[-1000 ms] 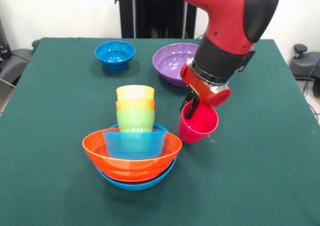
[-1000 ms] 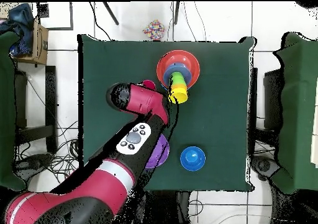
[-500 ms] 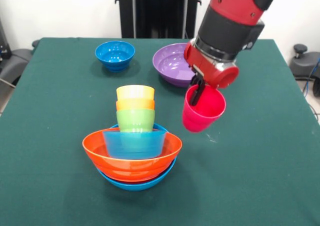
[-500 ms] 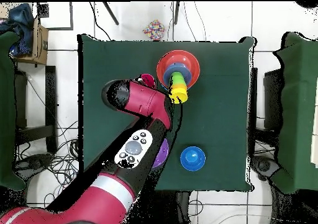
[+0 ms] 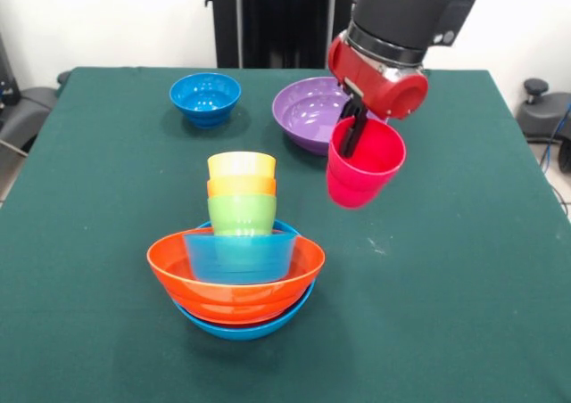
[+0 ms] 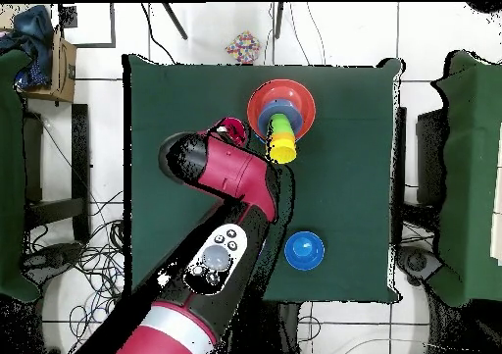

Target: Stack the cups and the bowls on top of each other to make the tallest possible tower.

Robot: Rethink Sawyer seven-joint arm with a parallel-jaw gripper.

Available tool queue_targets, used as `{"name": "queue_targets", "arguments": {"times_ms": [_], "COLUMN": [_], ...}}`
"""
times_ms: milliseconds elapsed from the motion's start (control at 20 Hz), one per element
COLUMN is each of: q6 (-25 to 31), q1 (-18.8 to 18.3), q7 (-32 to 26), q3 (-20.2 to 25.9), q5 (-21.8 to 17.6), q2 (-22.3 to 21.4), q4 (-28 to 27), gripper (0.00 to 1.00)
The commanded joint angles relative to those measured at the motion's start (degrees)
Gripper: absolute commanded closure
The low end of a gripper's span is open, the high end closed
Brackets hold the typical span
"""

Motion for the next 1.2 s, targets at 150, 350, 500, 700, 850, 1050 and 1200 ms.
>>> {"name": "queue_targets", "arguments": {"times_ms": [150,350,500,700,850,1050,1200], "q6": [-5.23,-7.55,-12.77,-16.07,-16.6,-19.26,-21.58], "q1": [0.5,0.22,-1.19,-2.15,-2.57,-3.44,-4.38], "q7": [7.9,7.12,6.89,7.05,7.11,7.7,7.87], "q3": [8.23,8.85,11.41,13.32,13.94,15.5,16.49], "q5": [-0.34,-0.78,-0.69,-0.98,-0.98,-1.08,-1.53], "q2": [-2.81,-4.82,-6.73,-8.48,-9.86,-11.6,-12.11], "q4": [10.91,14.32,18.13,21.75,23.66,26.64,28.31], "gripper": [1.0,1.0,1.0,1.0,1.0,1.0,1.0]}}
